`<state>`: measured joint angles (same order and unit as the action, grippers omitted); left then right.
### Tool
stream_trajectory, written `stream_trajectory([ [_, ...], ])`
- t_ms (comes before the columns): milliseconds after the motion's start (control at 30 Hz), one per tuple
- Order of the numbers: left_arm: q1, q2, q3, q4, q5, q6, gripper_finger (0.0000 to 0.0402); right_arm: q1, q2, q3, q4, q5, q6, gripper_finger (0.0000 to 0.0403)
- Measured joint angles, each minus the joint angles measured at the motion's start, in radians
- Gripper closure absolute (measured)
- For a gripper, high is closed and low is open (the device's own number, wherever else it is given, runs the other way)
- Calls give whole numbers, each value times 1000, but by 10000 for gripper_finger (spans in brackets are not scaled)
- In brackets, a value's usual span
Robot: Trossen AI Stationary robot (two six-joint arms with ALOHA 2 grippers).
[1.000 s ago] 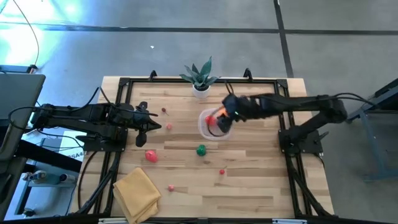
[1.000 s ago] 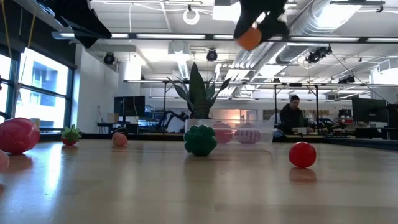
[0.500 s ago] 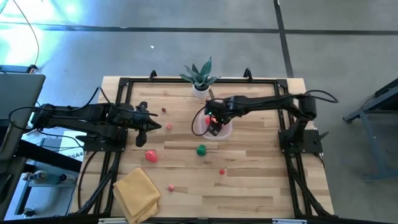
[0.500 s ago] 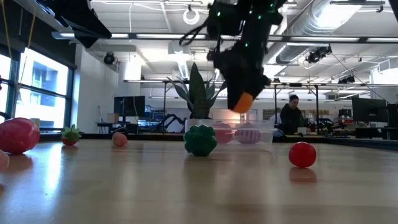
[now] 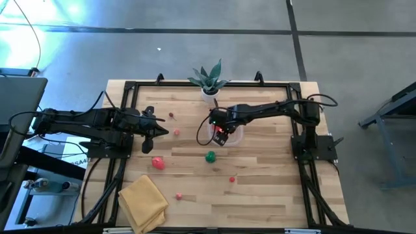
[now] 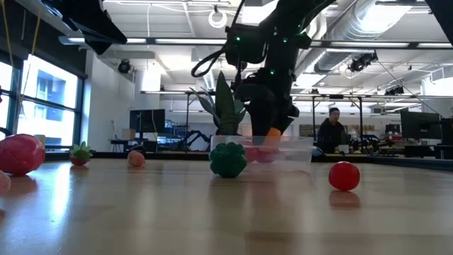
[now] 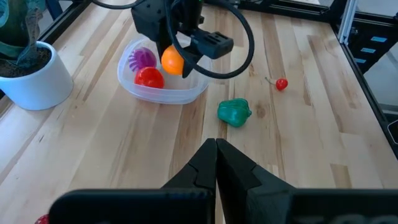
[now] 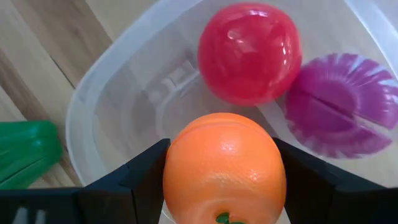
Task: Pick and placing Produce into tupperware
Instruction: Put the orange into the transparent container
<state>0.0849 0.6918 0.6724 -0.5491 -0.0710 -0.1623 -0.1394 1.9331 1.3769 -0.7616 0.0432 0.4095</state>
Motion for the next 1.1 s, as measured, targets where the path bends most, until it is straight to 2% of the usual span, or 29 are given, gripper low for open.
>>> stream_trajectory([
  [333, 0, 0, 0, 0, 0, 0, 401, 0, 5, 0, -69, 51, -15, 164],
  [500, 0, 0, 0, 0, 0, 0, 401, -6, 7, 0, -91, 39, -8, 164],
  [1100, 0, 0, 0, 0, 0, 0, 401, -18, 10, -40, -54, 40, -18, 158],
])
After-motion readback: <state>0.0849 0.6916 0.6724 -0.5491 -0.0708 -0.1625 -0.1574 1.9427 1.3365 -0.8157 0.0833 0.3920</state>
